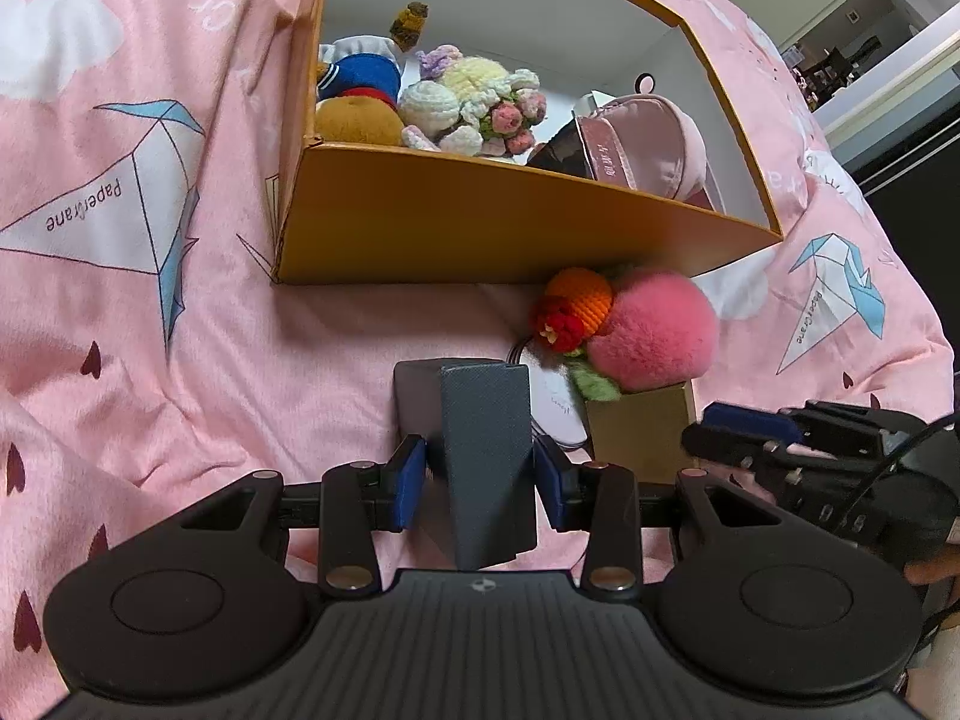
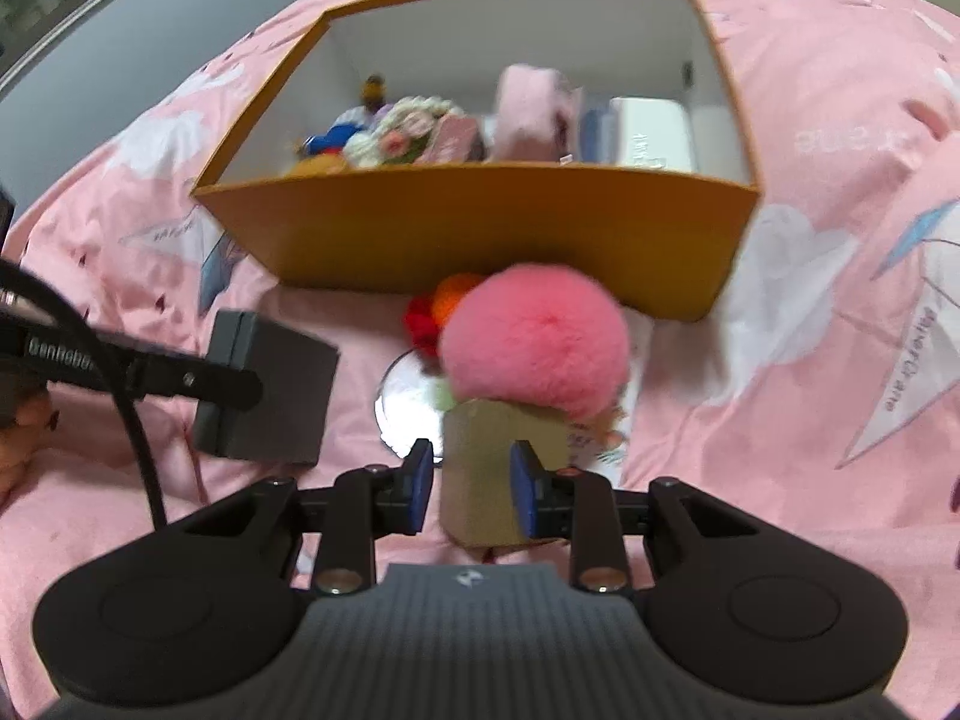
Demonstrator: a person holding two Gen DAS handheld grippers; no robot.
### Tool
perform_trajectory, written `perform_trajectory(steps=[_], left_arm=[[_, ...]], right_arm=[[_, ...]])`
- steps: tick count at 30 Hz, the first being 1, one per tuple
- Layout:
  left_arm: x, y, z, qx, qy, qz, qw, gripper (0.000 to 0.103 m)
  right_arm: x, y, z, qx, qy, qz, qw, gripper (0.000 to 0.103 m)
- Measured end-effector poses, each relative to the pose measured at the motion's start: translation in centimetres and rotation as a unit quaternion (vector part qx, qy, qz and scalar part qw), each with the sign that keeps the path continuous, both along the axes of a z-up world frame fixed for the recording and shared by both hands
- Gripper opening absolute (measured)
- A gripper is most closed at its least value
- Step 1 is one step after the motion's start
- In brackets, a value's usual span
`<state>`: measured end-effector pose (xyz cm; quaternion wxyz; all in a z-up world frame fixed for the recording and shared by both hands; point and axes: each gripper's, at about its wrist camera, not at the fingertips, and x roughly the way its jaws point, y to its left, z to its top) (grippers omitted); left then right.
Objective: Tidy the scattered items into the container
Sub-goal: 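Grasp the small tan box with the right tool while the left tool holds the grey box, then lift and carry the grey gift box and tan box over the orange box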
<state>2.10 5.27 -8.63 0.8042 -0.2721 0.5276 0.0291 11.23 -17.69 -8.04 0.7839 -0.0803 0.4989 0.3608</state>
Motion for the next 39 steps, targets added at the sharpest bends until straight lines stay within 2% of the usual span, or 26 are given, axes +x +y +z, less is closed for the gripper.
perform_trajectory(steps=[2,6,10,14,19,24,30,39], left_arm=[[0.0,0.0,0.0,0.0,0.0,0.0,1.0,0.045],[0.0,0.0,0.0,-0.001,0.0,0.001,1.0,0.045],[0.2,-0.1,0.0,0.0,0.002,0.0,1.0,0.045],[0.3,-0.2,-0.2,-0.003,0.012,-0.002,0.9999,0.047],[0.4,-0.4,-0.6,0.012,0.03,0.006,0.9995,0.046],[0.2,-0.6,-0.1,0.03,0.025,0.004,0.9992,0.044],[0.0,-0.7,0.9,0.067,0.012,0.01,0.9976,0.042],[-0.4,-0.8,1.9,0.059,-0.013,0.001,0.9982,0.038]], right_arm=[[0.7,-0.7,-0.2,0.004,0.005,-0.017,1.0,0.047],[2.0,-1.7,-1.2,0.0,0.02,-0.034,0.999,0.052],[3.0,-2.4,-2.2,0.043,0.07,-0.043,0.996,0.053],[3.2,-2.1,-2.5,0.067,0.092,-0.04,0.993,0.053],[2.1,-0.8,-2.1,0.038,0.068,-0.016,0.997,0.055],[2.5,-0.8,-2.8,0.035,0.073,-0.023,0.996,0.049],[2.4,-0.6,-3.0,0.028,0.07,-0.024,0.997,0.048],[0.2,-0.8,-0.1,0.013,0.033,0.008,0.999,0.047]])
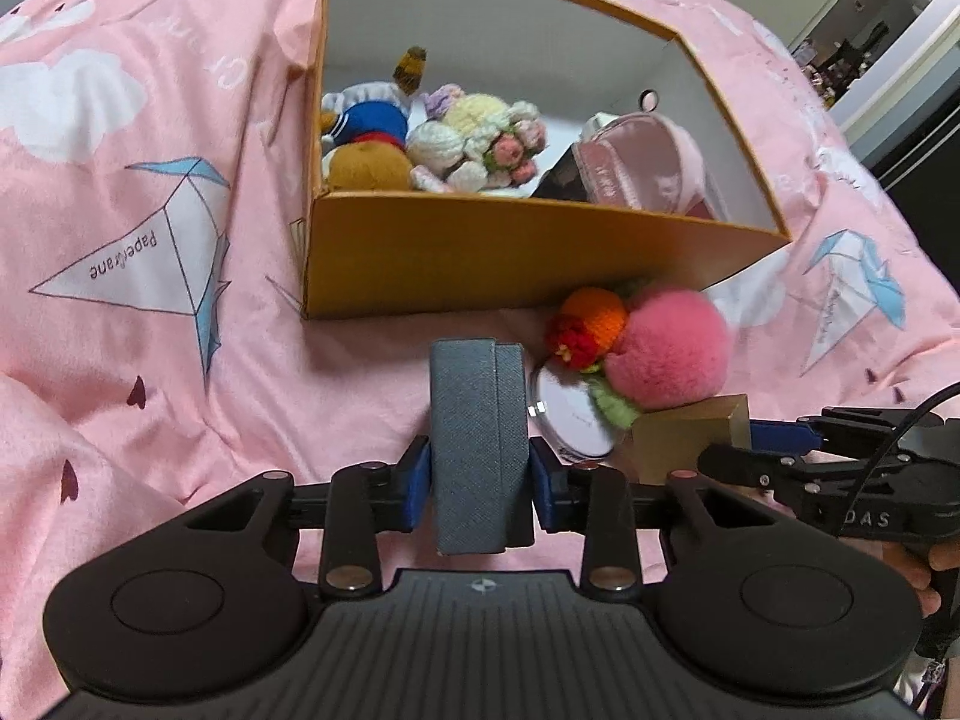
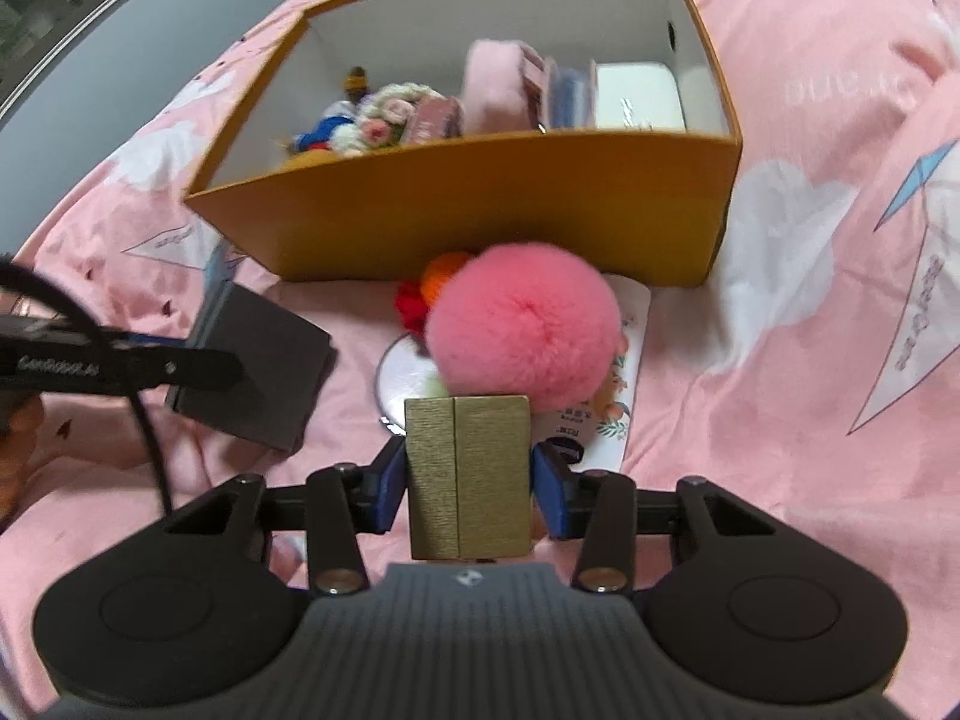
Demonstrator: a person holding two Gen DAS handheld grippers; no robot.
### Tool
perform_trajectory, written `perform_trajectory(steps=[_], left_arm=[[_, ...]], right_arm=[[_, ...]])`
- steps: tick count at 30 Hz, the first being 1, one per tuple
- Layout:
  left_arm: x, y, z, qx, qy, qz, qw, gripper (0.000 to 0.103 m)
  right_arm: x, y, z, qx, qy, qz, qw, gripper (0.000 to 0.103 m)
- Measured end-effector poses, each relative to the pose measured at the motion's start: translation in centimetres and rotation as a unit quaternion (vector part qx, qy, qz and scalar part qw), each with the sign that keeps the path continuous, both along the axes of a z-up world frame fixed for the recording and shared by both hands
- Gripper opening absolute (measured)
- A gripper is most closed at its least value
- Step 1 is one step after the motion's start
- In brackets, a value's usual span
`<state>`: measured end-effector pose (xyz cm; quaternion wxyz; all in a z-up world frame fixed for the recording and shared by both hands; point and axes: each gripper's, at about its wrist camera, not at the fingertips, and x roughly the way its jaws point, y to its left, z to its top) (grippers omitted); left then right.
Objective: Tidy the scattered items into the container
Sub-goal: 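Lift and carry the grey gift box and tan box over the orange box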
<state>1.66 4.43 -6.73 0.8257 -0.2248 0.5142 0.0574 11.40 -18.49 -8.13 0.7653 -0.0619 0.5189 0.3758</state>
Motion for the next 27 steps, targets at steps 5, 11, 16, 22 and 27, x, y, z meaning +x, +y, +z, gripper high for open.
perform_trajectory(steps=[5,11,16,22,27], left_arm=[[-0.3,-0.4,1.8,-0.022,-0.028,-0.024,0.9991,0.038],[-0.4,-1.5,5.2,0.0,-0.07,-0.06,0.9958,0.038],[0.3,-1.7,7.7,-0.002,-0.1,-0.075,0.9921,0.038],[2.1,-1.2,10.6,0.017,-0.143,-0.08,0.9864,0.038],[4.4,-0.2,12.3,0.035,-0.166,-0.077,0.9824,0.038]], right_arm=[[-1.0,-0.1,2.7,0.003,-0.029,0.024,0.999,0.047],[-1.3,-0.1,6.1,0.032,-0.054,0.038,0.997,0.047],[-0.4,-0.2,8.9,0.059,-0.079,0.031,0.995,0.047],[1.2,-0.1,11.7,0.08,-0.116,0.016,0.99,0.047],[3.2,-0.1,13.2,0.089,-0.151,-0.006,0.984,0.047]])
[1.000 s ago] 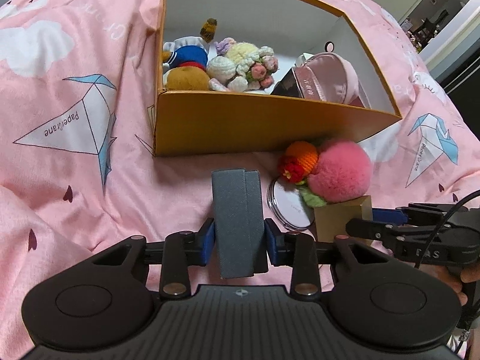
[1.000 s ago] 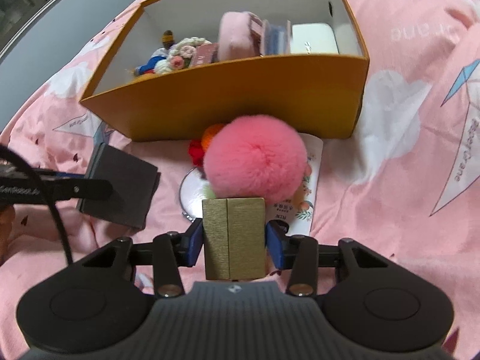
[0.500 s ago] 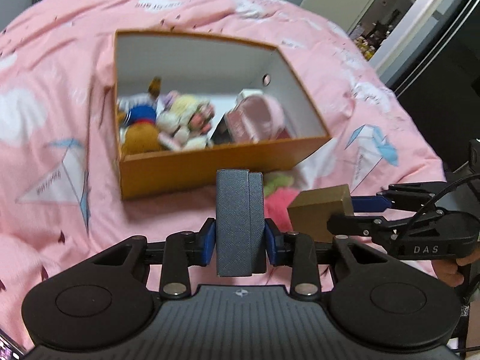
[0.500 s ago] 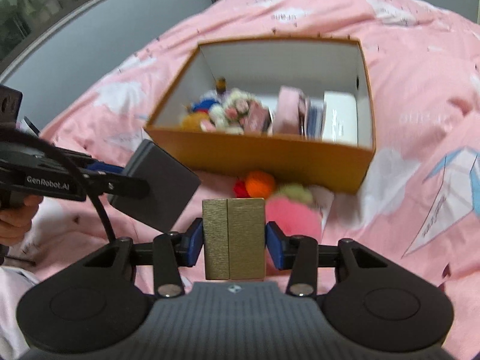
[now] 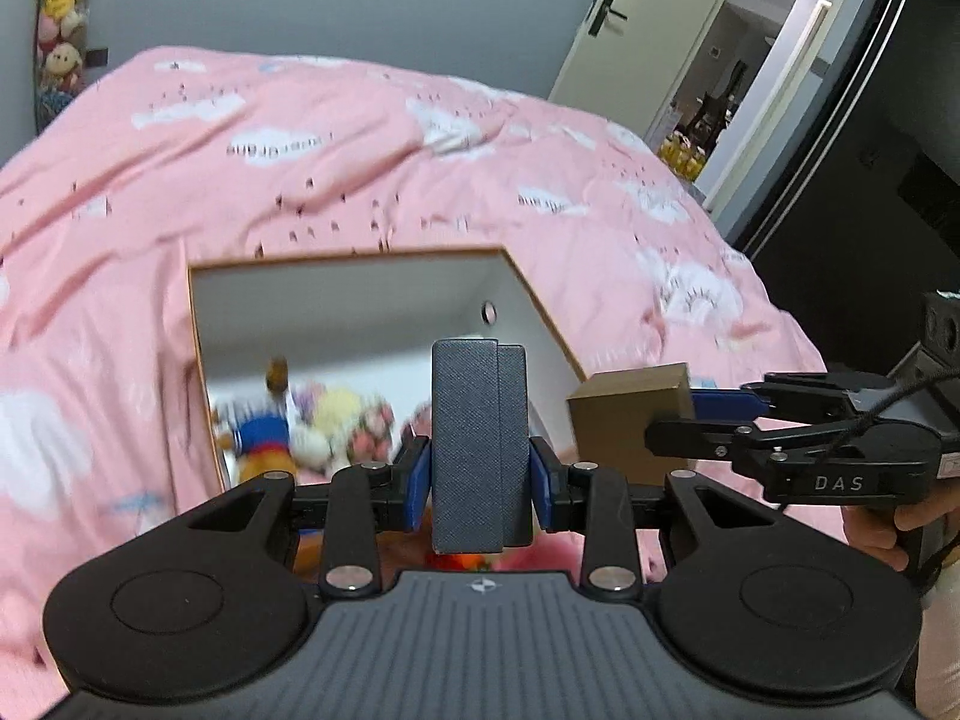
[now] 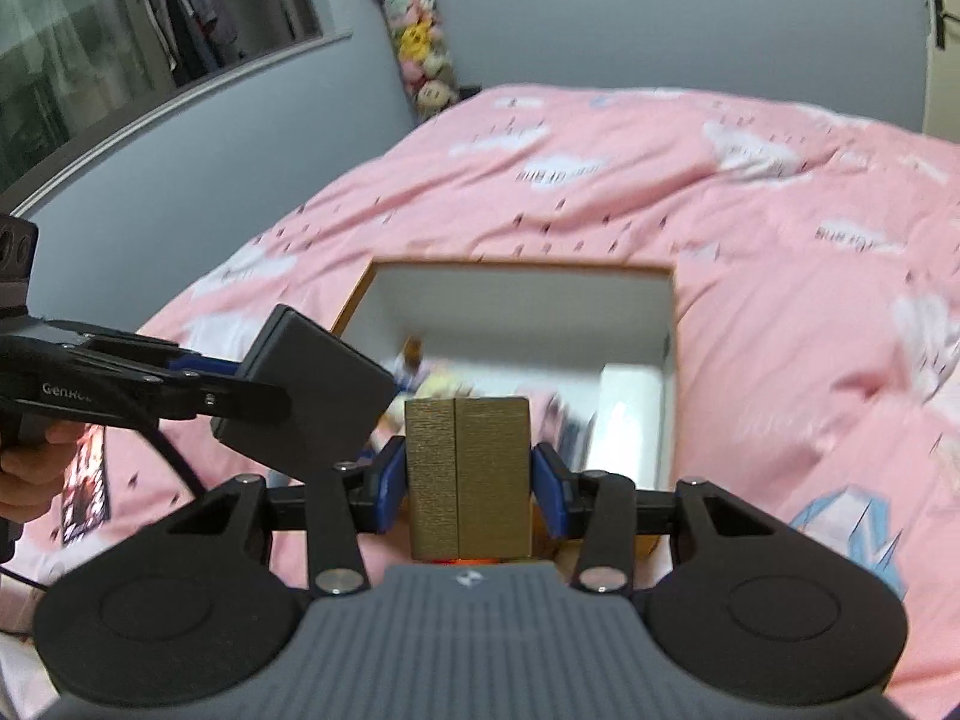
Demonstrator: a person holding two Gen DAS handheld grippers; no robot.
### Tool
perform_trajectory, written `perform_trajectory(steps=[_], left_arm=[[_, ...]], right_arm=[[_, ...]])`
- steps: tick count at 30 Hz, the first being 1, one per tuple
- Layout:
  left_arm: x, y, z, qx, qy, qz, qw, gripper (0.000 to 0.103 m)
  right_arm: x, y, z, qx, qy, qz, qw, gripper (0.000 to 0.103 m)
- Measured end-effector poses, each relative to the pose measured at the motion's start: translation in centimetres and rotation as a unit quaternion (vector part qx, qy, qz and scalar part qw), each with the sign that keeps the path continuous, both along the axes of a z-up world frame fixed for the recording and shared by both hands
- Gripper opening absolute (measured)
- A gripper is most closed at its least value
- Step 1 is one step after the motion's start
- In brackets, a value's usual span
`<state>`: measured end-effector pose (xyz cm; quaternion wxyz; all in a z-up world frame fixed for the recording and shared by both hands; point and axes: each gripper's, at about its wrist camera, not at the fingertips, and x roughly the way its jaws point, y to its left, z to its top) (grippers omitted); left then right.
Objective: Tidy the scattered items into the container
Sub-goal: 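Lift and carry the grey gift box and tan box over the orange box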
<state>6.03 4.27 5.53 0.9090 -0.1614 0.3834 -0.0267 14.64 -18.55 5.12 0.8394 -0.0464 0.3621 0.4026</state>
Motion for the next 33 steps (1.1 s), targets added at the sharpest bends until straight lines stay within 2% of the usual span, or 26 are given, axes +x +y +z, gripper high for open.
perform_trajectory(steps=[10,15,18,22,26,33], left_arm=[[6.3,2.2,1.7,0.028,-0.022,0.007,0.9994,0.038],[10.3,2.8,0.3,0.023,-0.017,0.008,0.9996,0.038],[12.6,3.3,-1.8,-0.002,-0.008,0.014,0.9999,0.038],[14.7,4.6,-5.7,-0.06,0.023,0.033,0.9974,0.038],[15.5,5.9,-9.6,-0.115,0.041,0.064,0.9904,0.038],[17.0,6.5,-13.5,-0.186,0.063,0.087,0.9765,0.038]], right_arm=[[5.4,0.8,0.7,0.014,-0.04,-0.059,0.997,0.047],[7.7,1.5,0.1,0.015,-0.049,-0.078,0.996,0.047],[9.1,2.2,-0.6,0.009,-0.048,-0.079,0.996,0.047],[10.3,2.6,-1.6,0.009,-0.035,-0.074,0.997,0.047],[11.0,2.8,-2.8,0.006,-0.024,-0.069,0.997,0.047],[12.1,3.7,-4.5,-0.003,-0.014,-0.061,0.998,0.047]])
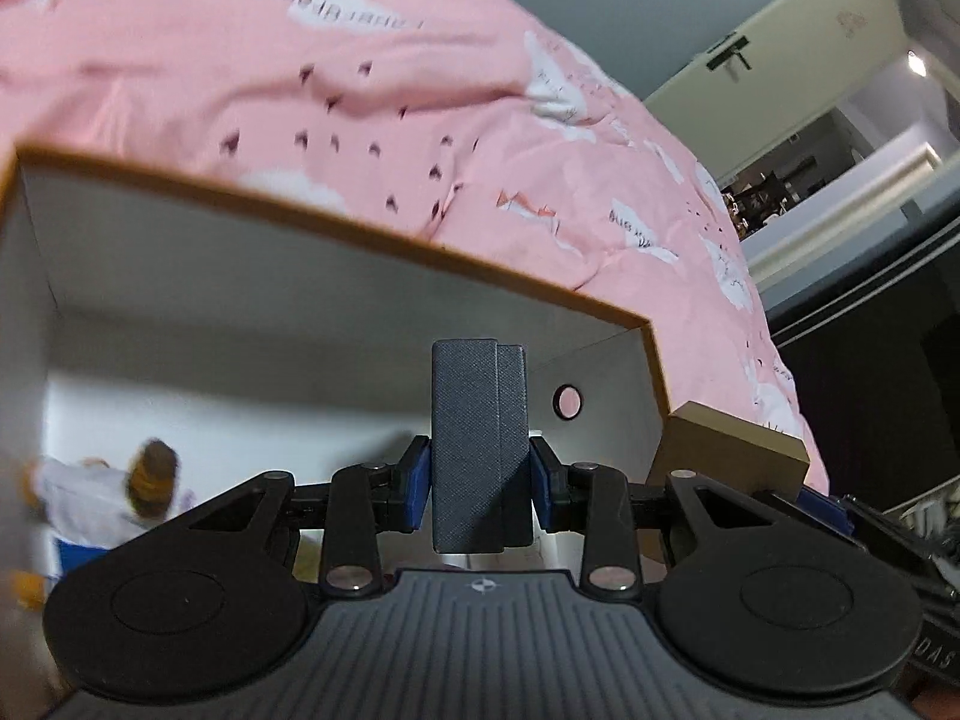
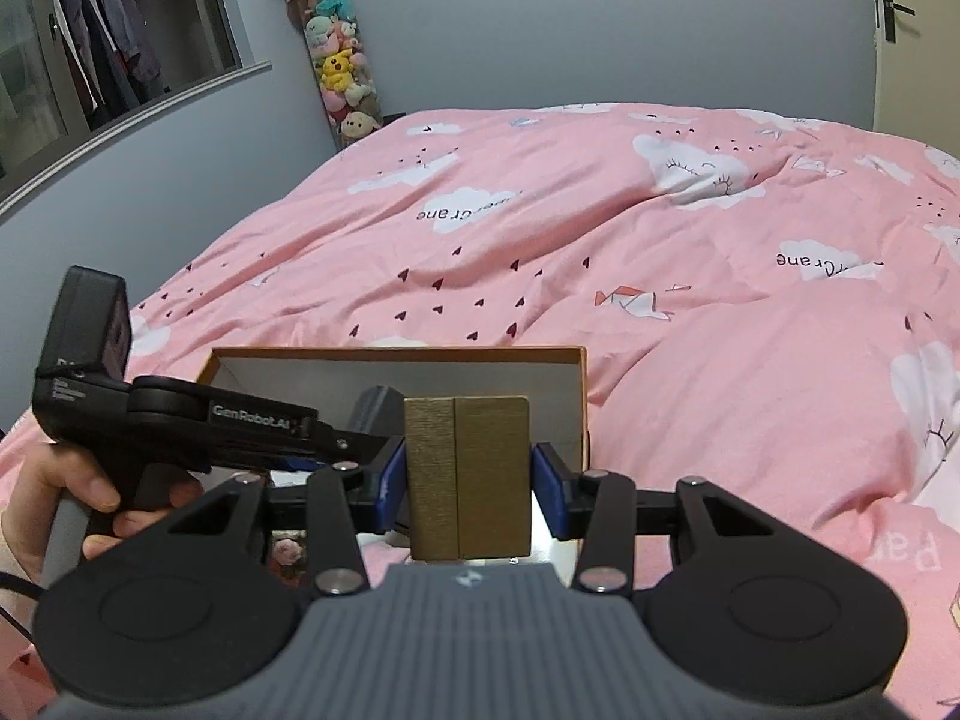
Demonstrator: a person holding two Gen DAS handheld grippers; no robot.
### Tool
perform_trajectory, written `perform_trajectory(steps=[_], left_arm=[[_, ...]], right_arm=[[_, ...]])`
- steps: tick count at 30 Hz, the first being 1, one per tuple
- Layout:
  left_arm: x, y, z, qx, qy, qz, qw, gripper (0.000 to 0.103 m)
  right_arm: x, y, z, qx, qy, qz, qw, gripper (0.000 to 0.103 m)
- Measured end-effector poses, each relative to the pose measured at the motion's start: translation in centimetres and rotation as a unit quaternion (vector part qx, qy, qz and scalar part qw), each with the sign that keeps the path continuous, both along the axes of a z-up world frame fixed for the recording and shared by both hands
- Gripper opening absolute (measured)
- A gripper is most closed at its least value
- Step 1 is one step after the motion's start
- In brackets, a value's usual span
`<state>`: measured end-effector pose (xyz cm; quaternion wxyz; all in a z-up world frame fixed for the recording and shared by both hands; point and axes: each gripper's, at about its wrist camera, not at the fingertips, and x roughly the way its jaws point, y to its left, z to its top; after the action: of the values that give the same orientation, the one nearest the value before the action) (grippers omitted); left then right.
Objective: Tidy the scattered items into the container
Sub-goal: 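Lift and carry the grey gift box and tan box over the orange box, then lower both boxes into the orange box and open both tools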
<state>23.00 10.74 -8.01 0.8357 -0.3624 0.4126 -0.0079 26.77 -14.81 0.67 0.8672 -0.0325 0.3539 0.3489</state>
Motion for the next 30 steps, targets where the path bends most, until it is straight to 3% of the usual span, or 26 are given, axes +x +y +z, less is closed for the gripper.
perform_trajectory(steps=[4,7,13,15,17,19,21,24,26,30], left_arm=[[0.8,-0.1,-1.4,-0.002,0.025,0.0,0.9997,0.038],[1.2,0.1,-2.7,-0.035,0.043,-0.002,0.9985,0.038],[1.4,-0.2,-2.8,-0.016,0.058,-0.01,0.9982,0.038],[1.5,-0.5,-2.4,0.01,0.071,-0.022,0.9972,0.039],[1.7,-0.9,-2.0,0.054,0.089,-0.024,0.9943,0.056],[1.9,-1.3,-1.7,0.103,0.112,-0.028,0.988,0.057],[2.0,-1.5,-1.6,0.12,0.119,-0.039,0.9849,0.057],[2.4,-1.5,-2.0,0.111,0.133,-0.058,0.9831,0.049],[2.7,-1.4,-2.3,0.108,0.143,-0.067,0.9815,0.037],[3.7,-2.1,-2.7,0.103,0.139,-0.078,0.9817,0.037]], right_arm=[[0.5,0.1,-0.3,-0.002,0.002,0.0,1.0,0.047],[0.7,0.3,-0.4,-0.003,0.002,0.003,1.0,0.047],[0.9,0.7,-0.8,-0.012,0.004,0.005,1.0,0.047],[0.9,0.7,-0.8,-0.013,0.004,0.006,1.0,0.047],[0.8,0.6,-0.8,-0.013,0.003,0.007,1.0,0.047],[0.7,0.6,-0.7,-0.013,0.003,0.009,1.0,0.047],[0.6,0.6,-0.7,-0.012,0.003,0.011,1.0,0.047],[0.5,0.8,-0.7,-0.012,0.004,0.013,1.0,0.047],[0.5,0.8,-0.8,-0.013,0.005,0.013,1.0,0.047],[0.6,1.1,-0.9,-0.023,0.002,0.015,1.0,0.047]])
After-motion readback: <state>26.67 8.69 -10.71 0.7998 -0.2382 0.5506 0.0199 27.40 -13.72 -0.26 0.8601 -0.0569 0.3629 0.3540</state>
